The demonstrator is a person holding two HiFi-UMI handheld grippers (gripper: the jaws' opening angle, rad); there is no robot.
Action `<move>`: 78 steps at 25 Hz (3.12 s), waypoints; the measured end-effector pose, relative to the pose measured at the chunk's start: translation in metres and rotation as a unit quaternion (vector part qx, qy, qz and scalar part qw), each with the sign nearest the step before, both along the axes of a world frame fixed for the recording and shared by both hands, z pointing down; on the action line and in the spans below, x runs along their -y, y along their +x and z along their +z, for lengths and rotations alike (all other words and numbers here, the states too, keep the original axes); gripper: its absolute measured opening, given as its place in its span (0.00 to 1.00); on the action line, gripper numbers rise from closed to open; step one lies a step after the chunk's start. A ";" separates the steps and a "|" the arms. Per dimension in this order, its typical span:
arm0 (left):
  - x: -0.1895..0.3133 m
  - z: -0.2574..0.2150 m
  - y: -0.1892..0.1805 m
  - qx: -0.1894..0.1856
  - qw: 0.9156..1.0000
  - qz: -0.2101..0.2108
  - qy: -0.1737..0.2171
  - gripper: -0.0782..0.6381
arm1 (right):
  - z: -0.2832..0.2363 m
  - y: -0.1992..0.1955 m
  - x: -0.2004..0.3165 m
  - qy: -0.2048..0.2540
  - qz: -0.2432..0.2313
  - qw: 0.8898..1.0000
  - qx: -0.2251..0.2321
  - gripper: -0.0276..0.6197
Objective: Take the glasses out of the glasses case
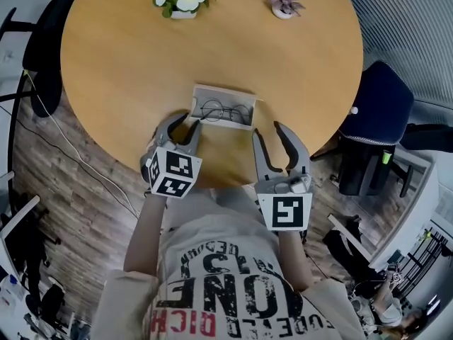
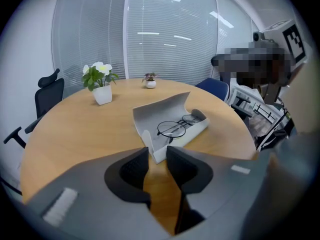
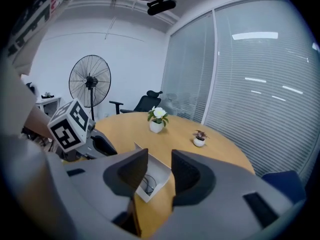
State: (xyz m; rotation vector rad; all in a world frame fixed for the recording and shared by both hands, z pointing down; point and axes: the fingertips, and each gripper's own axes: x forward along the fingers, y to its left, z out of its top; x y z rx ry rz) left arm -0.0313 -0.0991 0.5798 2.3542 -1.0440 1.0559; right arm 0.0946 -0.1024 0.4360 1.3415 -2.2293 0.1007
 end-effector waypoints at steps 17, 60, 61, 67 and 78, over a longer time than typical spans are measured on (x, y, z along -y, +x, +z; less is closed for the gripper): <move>-0.008 -0.024 -0.002 -0.042 0.998 -0.035 0.022 0.28 | -0.021 0.005 -0.049 -0.005 0.029 0.996 0.082 0.20; 0.010 -0.051 0.079 0.076 0.962 0.252 0.073 0.27 | -0.008 0.044 -0.046 -0.039 0.107 0.985 0.130 0.15; 0.012 -0.049 0.081 0.082 0.960 0.260 0.069 0.27 | -0.007 0.046 -0.046 -0.040 0.111 0.984 0.131 0.15; 0.018 -0.027 0.087 0.138 0.936 0.320 0.053 0.27 | -0.004 0.058 -0.042 -0.043 0.131 0.981 0.134 0.15; 0.015 0.007 0.097 0.187 0.896 0.401 -0.024 0.19 | 0.007 0.062 -0.033 -0.057 0.143 0.979 0.136 0.15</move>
